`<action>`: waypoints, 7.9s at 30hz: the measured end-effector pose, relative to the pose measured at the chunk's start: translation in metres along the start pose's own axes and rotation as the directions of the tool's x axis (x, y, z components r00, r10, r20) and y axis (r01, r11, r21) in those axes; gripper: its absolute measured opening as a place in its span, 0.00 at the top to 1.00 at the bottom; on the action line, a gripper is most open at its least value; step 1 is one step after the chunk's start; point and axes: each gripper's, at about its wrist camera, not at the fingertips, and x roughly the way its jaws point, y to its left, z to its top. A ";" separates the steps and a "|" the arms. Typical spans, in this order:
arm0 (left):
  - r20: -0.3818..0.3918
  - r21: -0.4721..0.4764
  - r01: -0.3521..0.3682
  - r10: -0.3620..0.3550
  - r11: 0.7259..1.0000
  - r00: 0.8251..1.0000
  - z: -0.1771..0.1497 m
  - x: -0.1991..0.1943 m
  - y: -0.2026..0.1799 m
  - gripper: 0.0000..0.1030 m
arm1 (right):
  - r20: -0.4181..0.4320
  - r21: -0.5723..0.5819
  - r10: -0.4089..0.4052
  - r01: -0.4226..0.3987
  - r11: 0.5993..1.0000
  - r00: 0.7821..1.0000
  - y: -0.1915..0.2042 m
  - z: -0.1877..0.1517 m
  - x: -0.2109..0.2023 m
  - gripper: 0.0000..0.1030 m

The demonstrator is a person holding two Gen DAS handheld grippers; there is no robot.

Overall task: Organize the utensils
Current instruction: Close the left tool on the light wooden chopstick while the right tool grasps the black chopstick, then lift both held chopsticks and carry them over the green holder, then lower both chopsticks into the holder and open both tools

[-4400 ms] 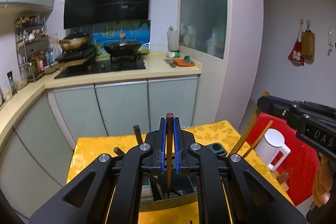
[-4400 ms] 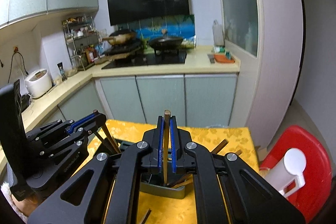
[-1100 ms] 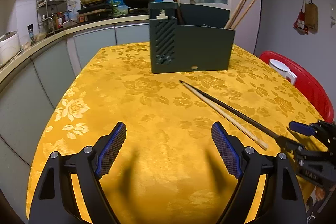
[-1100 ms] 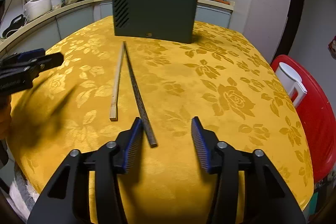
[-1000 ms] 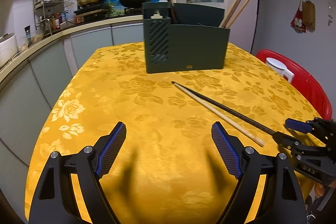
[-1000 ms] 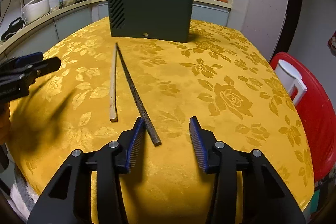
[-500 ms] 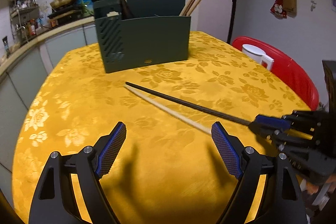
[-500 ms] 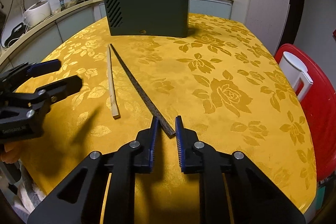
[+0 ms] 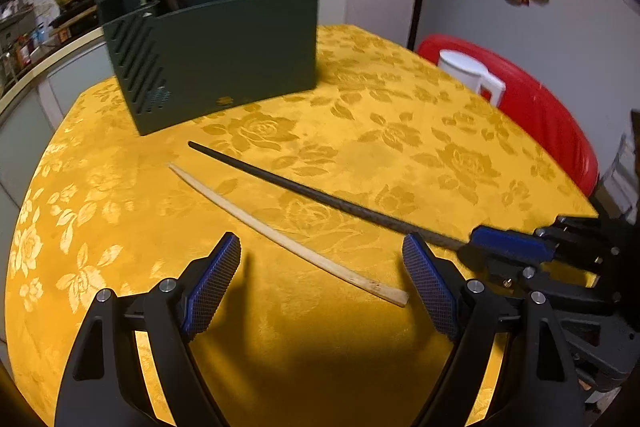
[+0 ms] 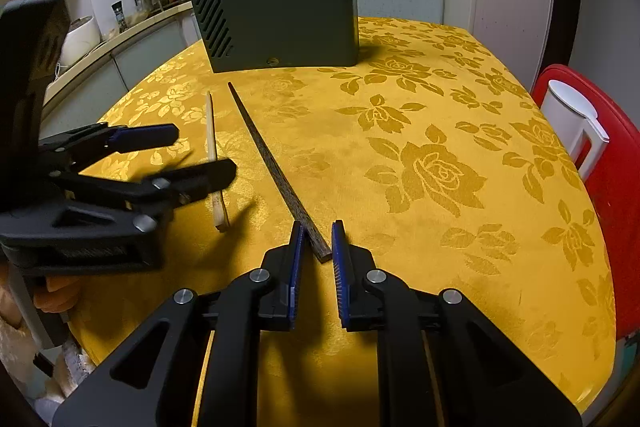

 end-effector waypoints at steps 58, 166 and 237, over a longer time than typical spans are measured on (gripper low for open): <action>0.102 -0.120 -0.106 0.118 0.987 0.988 -0.055 -0.053 0.031 0.94 | 0.065 -0.021 0.088 -0.086 0.996 0.994 0.016 -0.012 -0.014 0.92; 0.248 -0.102 -0.217 0.236 0.971 0.939 -0.001 -0.160 0.076 0.93 | 0.393 -0.027 0.167 -0.171 0.985 0.904 0.021 0.080 -0.128 0.92; 0.105 -0.126 -0.107 0.121 0.986 0.987 0.218 -0.062 0.114 0.65 | 0.237 0.046 0.039 -0.051 0.998 0.971 -0.001 0.322 -0.010 0.83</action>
